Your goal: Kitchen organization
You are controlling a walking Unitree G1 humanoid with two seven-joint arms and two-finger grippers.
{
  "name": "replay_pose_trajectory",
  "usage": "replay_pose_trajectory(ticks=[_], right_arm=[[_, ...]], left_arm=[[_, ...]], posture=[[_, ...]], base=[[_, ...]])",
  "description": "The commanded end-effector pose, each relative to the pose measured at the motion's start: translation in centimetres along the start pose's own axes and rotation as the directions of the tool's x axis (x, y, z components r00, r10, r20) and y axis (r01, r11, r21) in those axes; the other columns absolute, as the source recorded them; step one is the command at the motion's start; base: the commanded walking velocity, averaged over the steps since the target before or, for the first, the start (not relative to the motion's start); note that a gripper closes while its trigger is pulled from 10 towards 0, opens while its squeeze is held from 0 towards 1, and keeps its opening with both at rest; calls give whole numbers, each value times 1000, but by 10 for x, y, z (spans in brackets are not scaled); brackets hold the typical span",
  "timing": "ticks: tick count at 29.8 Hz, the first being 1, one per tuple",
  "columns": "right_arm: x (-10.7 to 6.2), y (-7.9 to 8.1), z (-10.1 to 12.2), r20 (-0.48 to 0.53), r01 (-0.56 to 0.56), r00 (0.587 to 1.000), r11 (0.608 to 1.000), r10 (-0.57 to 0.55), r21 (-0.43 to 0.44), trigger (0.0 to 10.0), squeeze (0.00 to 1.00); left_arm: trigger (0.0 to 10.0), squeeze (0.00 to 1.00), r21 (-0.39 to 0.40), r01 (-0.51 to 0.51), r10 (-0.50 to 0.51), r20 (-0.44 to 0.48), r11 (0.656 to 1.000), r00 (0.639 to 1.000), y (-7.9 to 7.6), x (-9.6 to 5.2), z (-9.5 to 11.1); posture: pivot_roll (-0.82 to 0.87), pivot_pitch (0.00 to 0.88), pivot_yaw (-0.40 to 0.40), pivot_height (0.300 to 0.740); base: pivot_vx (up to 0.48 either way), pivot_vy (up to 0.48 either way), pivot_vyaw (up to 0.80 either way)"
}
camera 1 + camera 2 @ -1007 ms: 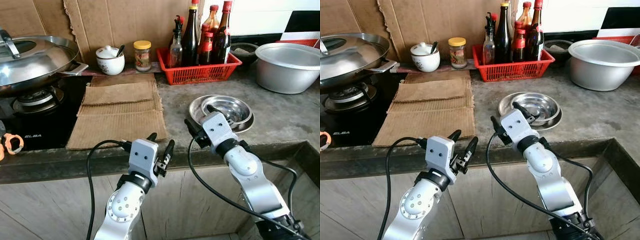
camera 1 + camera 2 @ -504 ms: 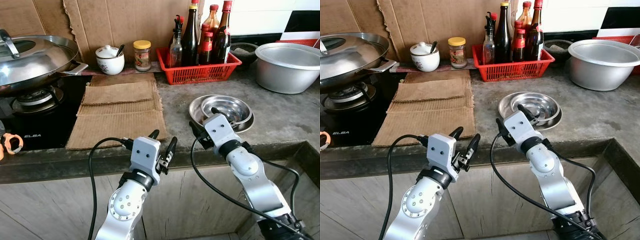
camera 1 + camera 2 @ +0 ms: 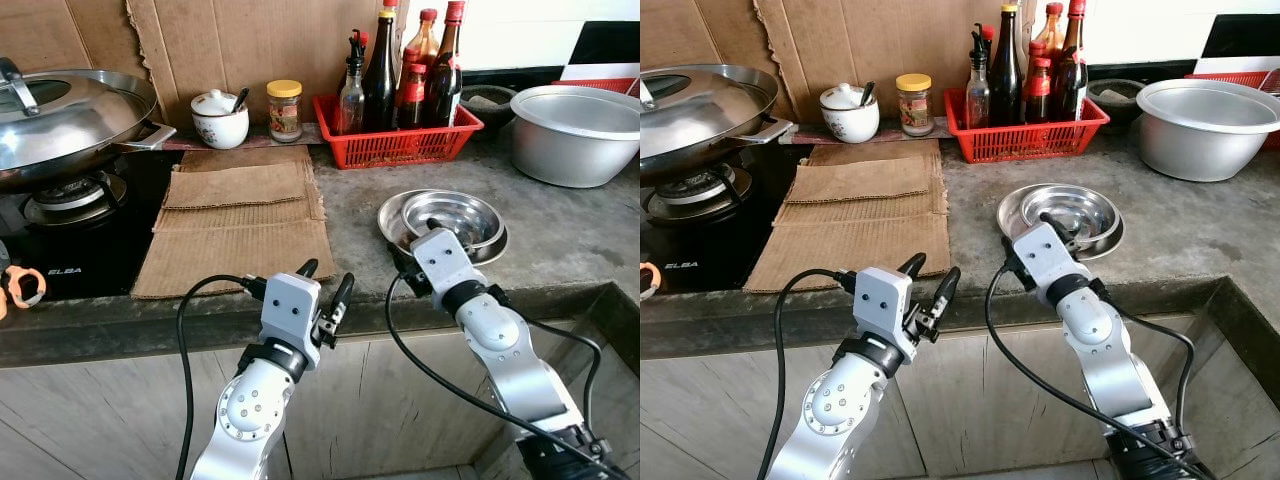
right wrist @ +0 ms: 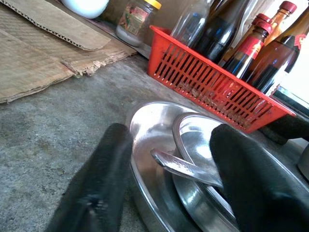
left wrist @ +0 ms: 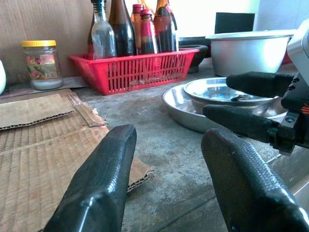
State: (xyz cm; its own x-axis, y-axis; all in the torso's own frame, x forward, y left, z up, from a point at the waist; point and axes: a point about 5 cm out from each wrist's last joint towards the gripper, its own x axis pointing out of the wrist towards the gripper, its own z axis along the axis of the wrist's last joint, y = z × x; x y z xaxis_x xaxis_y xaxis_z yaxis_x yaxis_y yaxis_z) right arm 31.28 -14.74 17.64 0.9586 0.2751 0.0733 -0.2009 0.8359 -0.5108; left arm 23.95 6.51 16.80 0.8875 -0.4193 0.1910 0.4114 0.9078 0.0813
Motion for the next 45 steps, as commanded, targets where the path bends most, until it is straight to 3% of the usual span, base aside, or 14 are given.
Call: replay_pose_trajectory(ticks=[1,19,25,30,34,38,45], right_arm=[[3,-4,3,14,17,1000,1000,-17,1,0,0],[7,-16,18,72,94,993,995,-97,46,0,0],[5,-27,34,87,212,967,944,-240,253,0,0],[-4,-28,52,119,243,936,851,-332,466,0,0],[-14,-23,62,146,234,922,817,-359,527,0,0],[-19,-19,67,149,234,918,805,-367,545,0,0],[-29,-21,77,177,289,892,826,-416,483,0,0]], left_arm=[[10000,0,2,0,0,24,1000,1000,0,1,6],[10000,0,12,-16,16,25,1000,1000,3,2,6],[10000,0,21,-22,21,25,1000,999,5,4,6],[10000,0,23,-34,34,17,999,999,7,4,5],[10000,0,21,-44,44,8,999,999,10,3,3],[10000,0,20,-44,44,6,999,999,11,3,3],[10000,0,11,-44,44,10,999,999,13,4,4]], posture=[[35,47,-17,740],[35,41,-21,740],[39,29,-20,740],[40,21,-18,740],[39,15,-11,740],[36,8,-7,740],[30,0,0,740]], base=[[0,0,0],[0,0,0],[0,0,0],[0,0,0],[0,0,0],[0,0,0],[0,194,-562]])
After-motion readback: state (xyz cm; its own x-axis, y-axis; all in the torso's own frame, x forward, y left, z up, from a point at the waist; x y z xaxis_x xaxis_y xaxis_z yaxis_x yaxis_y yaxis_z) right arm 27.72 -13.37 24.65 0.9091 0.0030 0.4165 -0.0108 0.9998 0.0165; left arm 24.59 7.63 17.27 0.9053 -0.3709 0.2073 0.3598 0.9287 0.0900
